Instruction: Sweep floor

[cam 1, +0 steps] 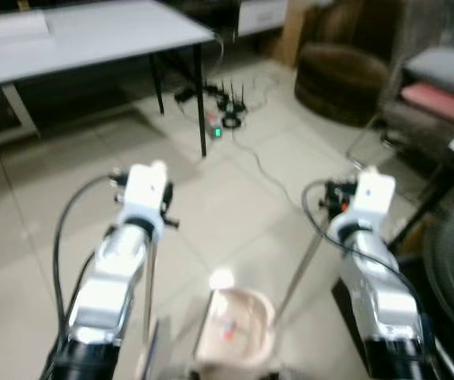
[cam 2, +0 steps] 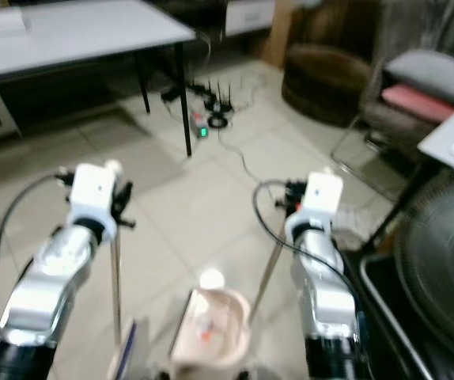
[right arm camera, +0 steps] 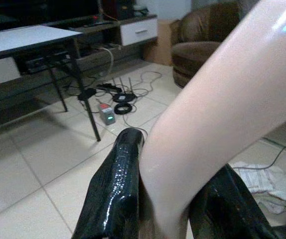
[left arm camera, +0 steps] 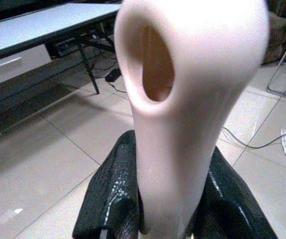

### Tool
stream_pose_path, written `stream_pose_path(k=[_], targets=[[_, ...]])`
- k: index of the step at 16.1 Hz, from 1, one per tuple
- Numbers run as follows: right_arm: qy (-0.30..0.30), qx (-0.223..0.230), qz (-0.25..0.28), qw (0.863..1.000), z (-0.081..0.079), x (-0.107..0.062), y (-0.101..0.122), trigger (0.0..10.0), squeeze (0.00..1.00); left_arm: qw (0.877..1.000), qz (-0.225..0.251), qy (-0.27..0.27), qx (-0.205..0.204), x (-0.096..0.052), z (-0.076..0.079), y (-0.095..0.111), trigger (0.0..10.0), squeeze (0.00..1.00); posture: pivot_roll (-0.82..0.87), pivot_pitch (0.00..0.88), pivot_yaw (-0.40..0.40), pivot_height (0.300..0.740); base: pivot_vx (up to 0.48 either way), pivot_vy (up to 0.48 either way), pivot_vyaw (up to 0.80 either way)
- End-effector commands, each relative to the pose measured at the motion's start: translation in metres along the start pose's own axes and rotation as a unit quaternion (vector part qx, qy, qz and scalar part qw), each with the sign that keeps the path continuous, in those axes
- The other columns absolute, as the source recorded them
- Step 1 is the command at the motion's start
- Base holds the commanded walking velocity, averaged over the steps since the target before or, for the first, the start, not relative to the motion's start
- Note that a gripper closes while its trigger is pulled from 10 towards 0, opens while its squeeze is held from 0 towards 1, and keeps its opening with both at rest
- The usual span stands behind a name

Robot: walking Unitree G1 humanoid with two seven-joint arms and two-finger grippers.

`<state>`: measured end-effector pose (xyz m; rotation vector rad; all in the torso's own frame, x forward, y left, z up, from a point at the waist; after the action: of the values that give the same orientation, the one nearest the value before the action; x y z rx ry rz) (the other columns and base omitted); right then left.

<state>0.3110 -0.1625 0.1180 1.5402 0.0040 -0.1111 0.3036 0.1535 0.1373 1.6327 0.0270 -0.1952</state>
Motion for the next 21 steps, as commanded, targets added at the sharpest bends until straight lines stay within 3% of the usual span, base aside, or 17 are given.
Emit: stream_pose_path(k=[1,21], targets=[[-0.003,0.004,0.019,1.0,0.0024,0.0017,0.0104,10.0,0.0,1.0,0.016,-0.005,0.005,0.0003,0.0018,0.0087,10.0,0.0,-0.04,0.0,-0.011,0.74,-0.304,0.0,0.0],[-0.004,0.01,0.017,1.0,0.0022,0.0028,0.01,10.0,0.0,1.0,0.013,-0.011,0.008,0.0017,0.0032,0.0083,10.0,0.0,-0.04,0.0,-0.007,0.74,-0.306,0.0,0.0]])
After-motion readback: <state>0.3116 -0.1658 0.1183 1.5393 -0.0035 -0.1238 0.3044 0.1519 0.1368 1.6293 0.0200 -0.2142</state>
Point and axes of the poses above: a point about 5 cm out from each wrist's last joint towards the gripper, its own x axis pointing out of the wrist towards the gripper, its own y axis along the axis of the wrist's last joint, z = x × y, the point moved 1 cm from there along x, pointing out of the wrist towards the gripper, and after that the axes turned 9 degrees about -x, right-handed, at the moved point
